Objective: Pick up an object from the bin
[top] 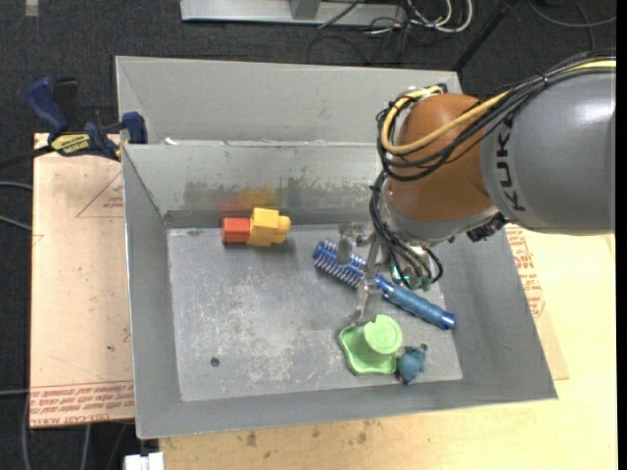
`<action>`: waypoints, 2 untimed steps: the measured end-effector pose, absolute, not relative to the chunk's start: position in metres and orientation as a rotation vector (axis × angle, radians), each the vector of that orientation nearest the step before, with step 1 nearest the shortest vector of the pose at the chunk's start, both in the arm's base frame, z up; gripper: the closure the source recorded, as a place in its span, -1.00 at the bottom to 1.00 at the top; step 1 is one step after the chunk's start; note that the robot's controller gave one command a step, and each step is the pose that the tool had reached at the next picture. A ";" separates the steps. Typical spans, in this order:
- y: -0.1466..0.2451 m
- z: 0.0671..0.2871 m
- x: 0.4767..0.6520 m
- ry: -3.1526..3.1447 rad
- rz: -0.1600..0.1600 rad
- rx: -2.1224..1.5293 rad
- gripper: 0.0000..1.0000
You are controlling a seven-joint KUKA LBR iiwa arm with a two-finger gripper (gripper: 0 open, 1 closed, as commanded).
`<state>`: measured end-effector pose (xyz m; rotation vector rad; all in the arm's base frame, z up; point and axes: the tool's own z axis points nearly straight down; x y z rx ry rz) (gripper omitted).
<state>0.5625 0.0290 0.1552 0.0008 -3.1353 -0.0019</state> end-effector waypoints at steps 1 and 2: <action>-0.017 0.085 0.609 -3.145 0.001 0.146 -1.00; -0.014 0.088 0.609 -3.143 -0.004 0.151 1.00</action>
Offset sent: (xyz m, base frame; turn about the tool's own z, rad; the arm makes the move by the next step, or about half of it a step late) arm 0.0446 -0.0441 -0.0686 -0.0980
